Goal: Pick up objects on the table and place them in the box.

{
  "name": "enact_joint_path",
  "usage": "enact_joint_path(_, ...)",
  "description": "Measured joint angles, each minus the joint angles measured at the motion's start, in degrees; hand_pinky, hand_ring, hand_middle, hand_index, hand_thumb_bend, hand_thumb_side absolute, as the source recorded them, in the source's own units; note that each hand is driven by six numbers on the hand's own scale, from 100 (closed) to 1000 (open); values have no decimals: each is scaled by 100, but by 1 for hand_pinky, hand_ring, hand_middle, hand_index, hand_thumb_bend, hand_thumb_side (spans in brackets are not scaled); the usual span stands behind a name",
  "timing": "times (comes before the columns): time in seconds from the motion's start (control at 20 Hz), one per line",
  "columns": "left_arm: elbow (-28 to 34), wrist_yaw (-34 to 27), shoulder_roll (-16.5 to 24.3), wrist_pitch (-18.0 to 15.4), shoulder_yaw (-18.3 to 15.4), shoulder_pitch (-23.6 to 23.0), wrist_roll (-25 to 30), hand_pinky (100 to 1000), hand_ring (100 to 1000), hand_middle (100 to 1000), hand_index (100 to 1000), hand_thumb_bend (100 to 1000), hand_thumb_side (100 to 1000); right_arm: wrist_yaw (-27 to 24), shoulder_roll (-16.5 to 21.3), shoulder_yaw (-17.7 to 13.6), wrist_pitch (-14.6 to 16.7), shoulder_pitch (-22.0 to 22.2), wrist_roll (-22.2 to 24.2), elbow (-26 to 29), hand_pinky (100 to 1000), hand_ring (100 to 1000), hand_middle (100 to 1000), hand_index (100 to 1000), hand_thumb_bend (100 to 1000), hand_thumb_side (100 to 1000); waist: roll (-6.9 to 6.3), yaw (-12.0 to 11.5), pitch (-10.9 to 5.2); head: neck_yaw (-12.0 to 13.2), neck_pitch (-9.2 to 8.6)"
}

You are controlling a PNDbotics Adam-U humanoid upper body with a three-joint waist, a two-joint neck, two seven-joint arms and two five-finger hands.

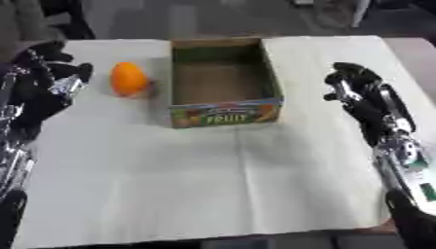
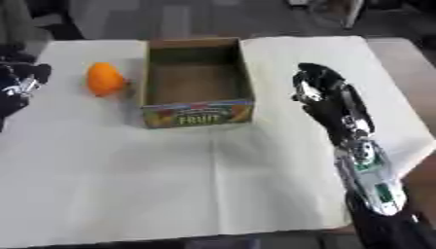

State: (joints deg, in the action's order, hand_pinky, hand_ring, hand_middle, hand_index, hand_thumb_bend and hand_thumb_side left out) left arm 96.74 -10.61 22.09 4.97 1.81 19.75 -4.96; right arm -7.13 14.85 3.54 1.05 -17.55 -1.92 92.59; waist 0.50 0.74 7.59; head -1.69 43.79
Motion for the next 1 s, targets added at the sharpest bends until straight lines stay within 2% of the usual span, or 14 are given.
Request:
enact_joint_path(0.2, -4, 87, 143, 39, -7, 104, 2, 808, 638, 616, 779, 468, 130, 0, 1, 0, 0, 14, 0, 0, 622, 775, 631, 787, 100, 364, -1, -2, -4, 0, 0)
enact_joint_path(0.45, -199, 432, 477, 157, -31, 458, 76, 806, 647, 627, 794, 464, 100, 0, 2, 1, -2, 26, 2, 0, 622, 775, 631, 788, 100, 363, -5, 1, -22, 0, 0)
enact_joint_path(0.65, -637, 814, 827, 310, -15, 944, 222, 803, 659, 643, 807, 484, 100, 0, 4, 4, -13, 41, 15, 0, 622, 776, 631, 788, 100, 363, -7, 42, -55, 4, 0)
enact_joint_path(1.0, -1635, 1455, 1276, 751, 279, 1930, 716, 790, 684, 677, 831, 569, 100, 0, 7, 45, -24, 42, 57, 0, 621, 776, 631, 788, 100, 365, -31, 227, -73, 53, 0)
